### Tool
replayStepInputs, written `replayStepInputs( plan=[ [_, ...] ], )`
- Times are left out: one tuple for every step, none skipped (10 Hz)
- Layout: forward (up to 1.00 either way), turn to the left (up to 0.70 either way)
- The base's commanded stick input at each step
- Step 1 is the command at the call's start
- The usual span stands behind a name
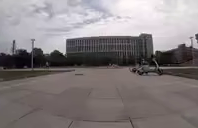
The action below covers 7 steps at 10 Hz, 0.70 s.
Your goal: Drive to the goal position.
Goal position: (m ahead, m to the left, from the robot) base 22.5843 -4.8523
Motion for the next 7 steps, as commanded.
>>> replayStepInputs(
  plan=[
    [0.7,0.0],
    [0.7,0.0],
    [0.7,0.0],
    [0.7,0.0],
    [0.7,0.0],
    [0.7,0.0],
    [0.7,0.0]
  ],
)
